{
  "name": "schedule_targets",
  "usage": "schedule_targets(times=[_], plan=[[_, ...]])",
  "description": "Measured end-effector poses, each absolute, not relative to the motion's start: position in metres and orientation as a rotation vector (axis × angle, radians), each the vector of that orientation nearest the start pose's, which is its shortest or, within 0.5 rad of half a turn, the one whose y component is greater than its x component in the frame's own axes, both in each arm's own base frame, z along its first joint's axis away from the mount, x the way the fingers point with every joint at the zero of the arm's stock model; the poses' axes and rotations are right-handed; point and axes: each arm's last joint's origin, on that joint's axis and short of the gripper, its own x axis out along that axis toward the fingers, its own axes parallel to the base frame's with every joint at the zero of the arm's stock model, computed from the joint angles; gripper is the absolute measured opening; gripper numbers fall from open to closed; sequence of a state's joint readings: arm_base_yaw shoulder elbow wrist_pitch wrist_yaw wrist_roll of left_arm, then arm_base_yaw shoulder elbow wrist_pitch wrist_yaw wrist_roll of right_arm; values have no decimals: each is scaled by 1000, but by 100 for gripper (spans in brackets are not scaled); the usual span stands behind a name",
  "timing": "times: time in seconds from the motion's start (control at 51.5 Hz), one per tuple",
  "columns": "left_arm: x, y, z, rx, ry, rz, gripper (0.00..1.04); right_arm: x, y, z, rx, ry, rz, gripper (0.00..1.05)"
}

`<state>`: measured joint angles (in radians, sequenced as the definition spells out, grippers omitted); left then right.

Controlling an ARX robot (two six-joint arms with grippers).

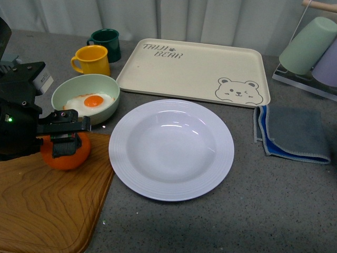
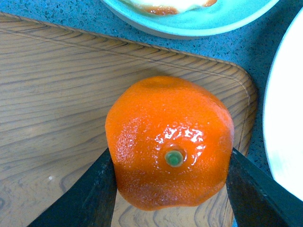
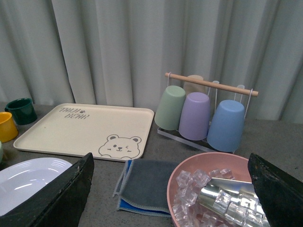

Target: Place orange and plate with both arms

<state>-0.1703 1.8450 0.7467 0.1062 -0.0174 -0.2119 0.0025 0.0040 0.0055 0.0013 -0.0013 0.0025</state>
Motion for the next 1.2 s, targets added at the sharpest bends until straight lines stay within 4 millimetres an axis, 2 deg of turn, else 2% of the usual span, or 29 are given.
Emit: schedule_targets(times=[0.214, 0.466, 0.66, 0.913, 1.204], plan=[[304, -48, 94, -84, 983, -29, 55, 98, 0, 165, 2, -3, 4, 95], [298, -54, 135, -74, 863, -80, 55, 98, 0, 165, 2, -3, 4, 95], [297, -90, 135, -19, 860, -194, 55, 98, 0, 165, 2, -3, 4, 95], [311, -143, 128, 31, 844, -323, 55, 98, 0, 165, 2, -3, 4, 95], [319, -172, 110, 69, 874, -375, 55, 98, 0, 165, 2, -3, 4, 95]])
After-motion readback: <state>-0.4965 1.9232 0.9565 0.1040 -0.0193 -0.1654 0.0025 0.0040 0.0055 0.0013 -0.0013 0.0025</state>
